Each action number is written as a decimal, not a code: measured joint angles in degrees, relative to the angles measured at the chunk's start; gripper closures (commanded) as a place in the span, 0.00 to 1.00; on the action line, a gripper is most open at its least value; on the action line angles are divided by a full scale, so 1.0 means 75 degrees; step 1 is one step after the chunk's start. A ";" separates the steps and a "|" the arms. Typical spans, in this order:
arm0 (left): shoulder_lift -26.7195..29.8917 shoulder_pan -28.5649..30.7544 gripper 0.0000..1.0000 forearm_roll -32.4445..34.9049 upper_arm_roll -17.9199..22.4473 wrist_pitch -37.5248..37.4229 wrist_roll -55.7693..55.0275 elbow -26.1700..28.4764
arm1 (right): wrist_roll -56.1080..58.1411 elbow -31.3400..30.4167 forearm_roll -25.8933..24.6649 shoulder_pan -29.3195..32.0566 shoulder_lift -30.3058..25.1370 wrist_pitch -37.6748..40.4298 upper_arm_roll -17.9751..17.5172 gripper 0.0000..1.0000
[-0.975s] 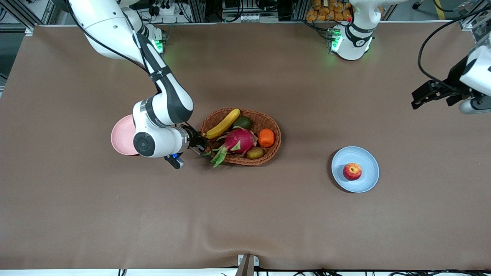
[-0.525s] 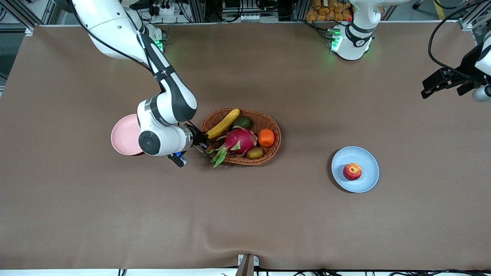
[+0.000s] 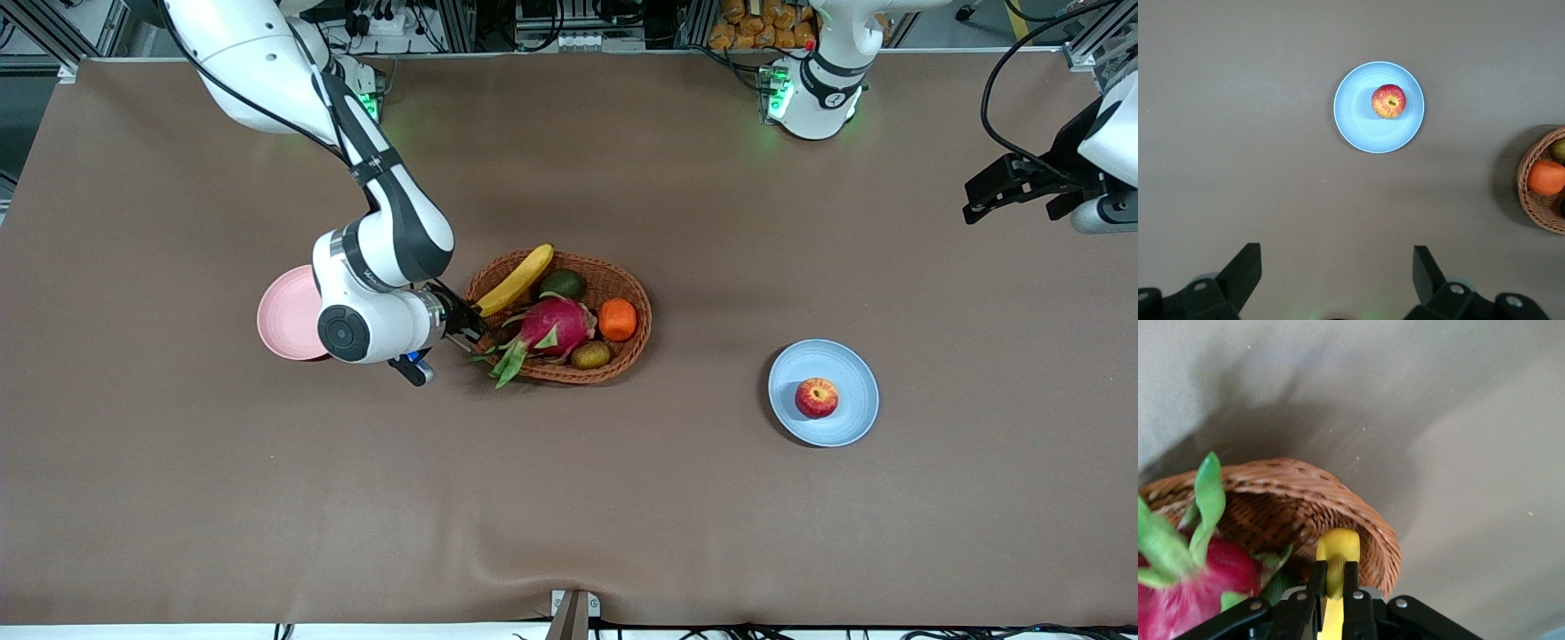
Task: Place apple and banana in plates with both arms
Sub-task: 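Lift the yellow banana with the right gripper over the pink plate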
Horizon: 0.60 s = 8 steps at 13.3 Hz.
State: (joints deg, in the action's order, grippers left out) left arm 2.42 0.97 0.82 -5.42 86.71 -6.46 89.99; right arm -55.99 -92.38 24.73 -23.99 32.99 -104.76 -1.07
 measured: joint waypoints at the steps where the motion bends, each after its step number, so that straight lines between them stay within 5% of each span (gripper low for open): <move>1: 0.0000 0.0001 0.00 0.0000 0.0002 -0.0004 0.0007 0.0000 | 0.0045 0.0205 0.0000 0.0085 -0.0053 0.0447 0.0025 1.00; 5: 0.0001 0.0002 0.00 0.0000 0.0002 -0.0072 0.0013 0.0001 | 0.0949 0.1137 -0.0087 0.0784 -0.0266 0.2251 0.0092 1.00; 8: 0.0001 -0.0002 0.00 -0.0001 -0.0008 -0.0099 0.0018 0.0003 | 0.3235 0.1239 -0.0908 0.1729 -0.0302 0.2588 0.0158 1.00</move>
State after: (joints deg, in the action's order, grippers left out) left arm 2.42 0.95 0.81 -5.49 85.96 -6.33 90.01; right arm -31.73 -83.09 17.92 -11.03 30.72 -85.34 0.12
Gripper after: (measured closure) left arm 0.000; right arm 0.863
